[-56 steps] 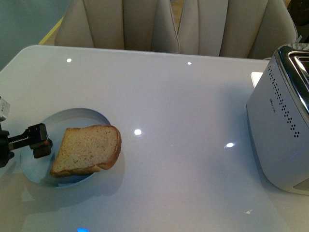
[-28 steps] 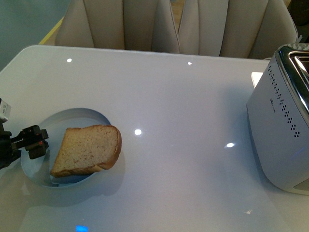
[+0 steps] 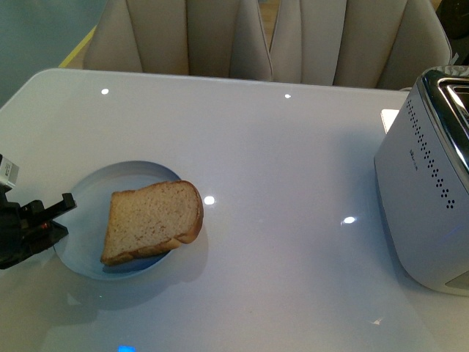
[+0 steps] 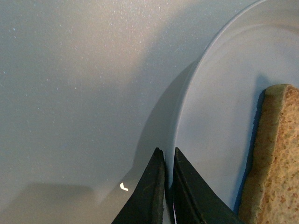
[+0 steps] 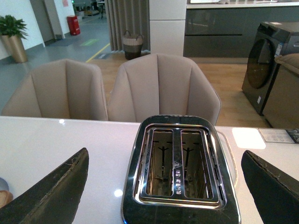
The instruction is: Left arm holds plate, right arm toasts bread
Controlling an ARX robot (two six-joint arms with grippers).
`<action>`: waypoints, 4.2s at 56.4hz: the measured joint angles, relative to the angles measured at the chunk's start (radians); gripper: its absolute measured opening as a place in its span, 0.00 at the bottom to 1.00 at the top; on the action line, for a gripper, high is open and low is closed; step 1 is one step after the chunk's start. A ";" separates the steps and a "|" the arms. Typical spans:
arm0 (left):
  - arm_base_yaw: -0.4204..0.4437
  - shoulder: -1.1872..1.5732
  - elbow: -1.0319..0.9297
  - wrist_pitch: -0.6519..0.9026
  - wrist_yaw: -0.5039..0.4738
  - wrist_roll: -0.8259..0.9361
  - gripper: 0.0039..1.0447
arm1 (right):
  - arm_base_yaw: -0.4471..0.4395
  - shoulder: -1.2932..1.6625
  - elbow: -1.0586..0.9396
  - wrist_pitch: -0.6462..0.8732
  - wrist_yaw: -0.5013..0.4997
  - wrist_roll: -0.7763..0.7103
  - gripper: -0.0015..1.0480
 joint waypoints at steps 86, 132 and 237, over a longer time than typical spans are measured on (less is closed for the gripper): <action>-0.428 -0.741 0.234 -0.642 -0.079 -0.296 0.03 | 0.000 0.000 0.000 0.000 0.000 0.000 0.92; -0.647 -0.790 0.284 -0.728 -0.124 -0.438 0.03 | 0.000 0.000 0.000 0.000 0.000 0.000 0.92; -0.649 -0.790 0.285 -0.726 -0.127 -0.443 0.03 | 0.010 0.674 0.379 -0.005 -0.262 0.697 0.92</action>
